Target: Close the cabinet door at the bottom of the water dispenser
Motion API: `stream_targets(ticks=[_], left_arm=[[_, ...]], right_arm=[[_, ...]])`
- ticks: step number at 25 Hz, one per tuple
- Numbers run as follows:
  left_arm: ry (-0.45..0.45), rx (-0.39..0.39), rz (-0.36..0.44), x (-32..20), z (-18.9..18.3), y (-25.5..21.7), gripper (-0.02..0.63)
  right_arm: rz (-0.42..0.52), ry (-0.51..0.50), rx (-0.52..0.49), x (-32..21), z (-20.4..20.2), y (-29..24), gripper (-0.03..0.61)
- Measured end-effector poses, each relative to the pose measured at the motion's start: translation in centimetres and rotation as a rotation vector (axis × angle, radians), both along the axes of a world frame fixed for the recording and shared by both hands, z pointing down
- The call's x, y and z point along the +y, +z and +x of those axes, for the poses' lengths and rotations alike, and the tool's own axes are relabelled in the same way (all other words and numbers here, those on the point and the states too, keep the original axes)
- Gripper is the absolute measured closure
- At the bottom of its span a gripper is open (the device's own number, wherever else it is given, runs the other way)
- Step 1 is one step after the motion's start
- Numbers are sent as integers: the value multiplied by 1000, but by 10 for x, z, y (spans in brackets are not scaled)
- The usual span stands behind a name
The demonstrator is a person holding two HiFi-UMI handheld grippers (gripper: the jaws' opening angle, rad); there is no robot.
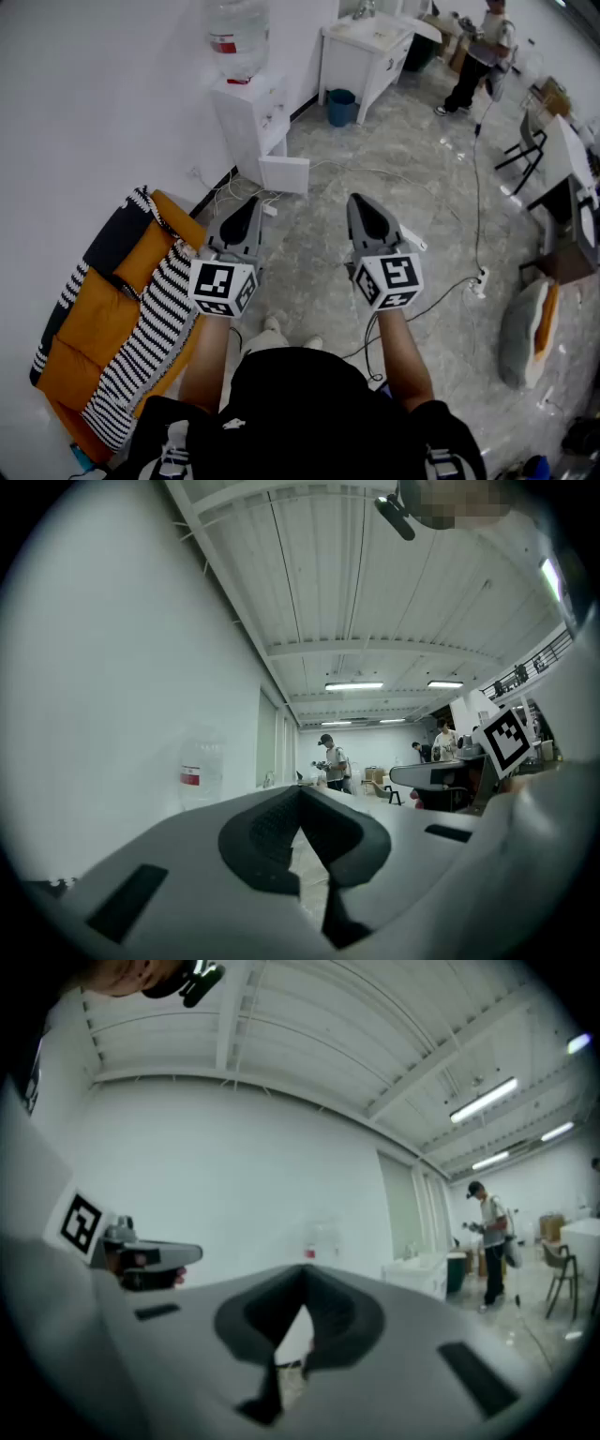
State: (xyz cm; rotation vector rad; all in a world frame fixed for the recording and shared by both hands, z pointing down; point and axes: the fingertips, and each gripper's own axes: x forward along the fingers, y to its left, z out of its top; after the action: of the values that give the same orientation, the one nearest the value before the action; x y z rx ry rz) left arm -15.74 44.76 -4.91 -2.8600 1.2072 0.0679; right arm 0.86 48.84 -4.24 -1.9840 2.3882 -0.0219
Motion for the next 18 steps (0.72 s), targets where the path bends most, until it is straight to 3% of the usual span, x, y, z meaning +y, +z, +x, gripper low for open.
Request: stream_targets(ticks=[6, 18], left_arm=[[7, 13, -3, 4, 6, -3, 607], [2, 17, 2, 17, 16, -1, 607]], right_arm=[[-6, -8, -50, 3, 4, 4, 545], [-3, -31, -50, 14, 10, 9, 545]])
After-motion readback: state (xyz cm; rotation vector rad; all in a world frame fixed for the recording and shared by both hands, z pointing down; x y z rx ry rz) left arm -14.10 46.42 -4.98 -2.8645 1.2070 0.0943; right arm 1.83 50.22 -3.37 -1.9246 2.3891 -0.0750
